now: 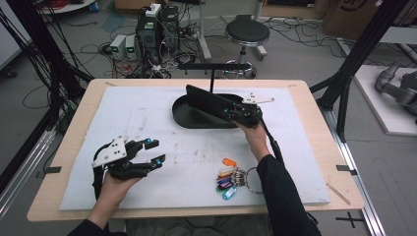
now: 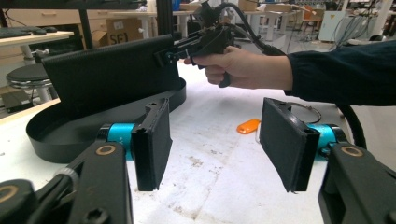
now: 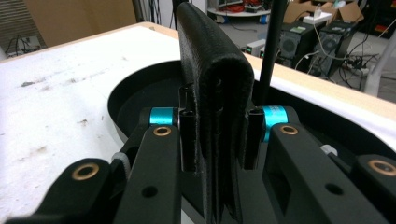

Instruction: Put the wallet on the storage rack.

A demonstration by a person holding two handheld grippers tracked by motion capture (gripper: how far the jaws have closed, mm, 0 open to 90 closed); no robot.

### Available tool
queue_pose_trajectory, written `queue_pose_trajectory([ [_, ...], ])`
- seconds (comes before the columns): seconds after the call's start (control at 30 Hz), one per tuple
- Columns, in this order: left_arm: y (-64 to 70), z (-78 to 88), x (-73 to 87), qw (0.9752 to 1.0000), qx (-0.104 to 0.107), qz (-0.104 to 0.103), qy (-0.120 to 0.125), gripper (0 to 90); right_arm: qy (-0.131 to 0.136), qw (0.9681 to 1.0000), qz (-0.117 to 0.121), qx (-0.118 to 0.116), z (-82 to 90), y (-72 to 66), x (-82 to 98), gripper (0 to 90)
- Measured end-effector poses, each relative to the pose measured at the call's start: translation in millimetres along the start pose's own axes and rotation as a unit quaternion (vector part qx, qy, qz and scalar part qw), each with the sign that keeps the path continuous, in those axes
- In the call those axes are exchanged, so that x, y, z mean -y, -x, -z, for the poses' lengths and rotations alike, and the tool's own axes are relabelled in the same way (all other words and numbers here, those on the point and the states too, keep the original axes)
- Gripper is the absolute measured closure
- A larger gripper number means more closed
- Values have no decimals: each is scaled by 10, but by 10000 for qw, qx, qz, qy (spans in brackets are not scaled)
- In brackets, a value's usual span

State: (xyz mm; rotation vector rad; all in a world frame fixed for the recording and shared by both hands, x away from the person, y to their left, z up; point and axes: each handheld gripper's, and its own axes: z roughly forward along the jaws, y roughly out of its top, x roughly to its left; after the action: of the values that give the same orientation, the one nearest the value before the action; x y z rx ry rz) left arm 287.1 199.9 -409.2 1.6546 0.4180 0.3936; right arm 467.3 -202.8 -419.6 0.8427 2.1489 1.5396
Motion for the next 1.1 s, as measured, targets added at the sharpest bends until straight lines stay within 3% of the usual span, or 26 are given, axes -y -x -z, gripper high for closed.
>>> queue_pose_trajectory([
  [0.1, 0, -7, 9, 10000, -12, 28, -9, 423, -23, 9999, -126, -13, -48, 18, 44, 757],
  [0.37, 6, 4, 19, 10000, -14, 28, -36, 418, 28, 9999, -144, 46, -106, 49, 91, 749],
  [0.57, 8, 13, 24, 10000, 2, 22, -45, 419, -224, 9993, -287, 84, -91, 108, 129, 738],
  [0.83, 10, 6, 35, 10000, 16, 26, -78, 419, -568, 9980, -102, 273, -94, 116, 152, 685],
  [1.1, 7, 7, 48, 9999, 7, 28, -116, 418, -528, 9970, -18, 572, -49, 103, 114, 549],
])
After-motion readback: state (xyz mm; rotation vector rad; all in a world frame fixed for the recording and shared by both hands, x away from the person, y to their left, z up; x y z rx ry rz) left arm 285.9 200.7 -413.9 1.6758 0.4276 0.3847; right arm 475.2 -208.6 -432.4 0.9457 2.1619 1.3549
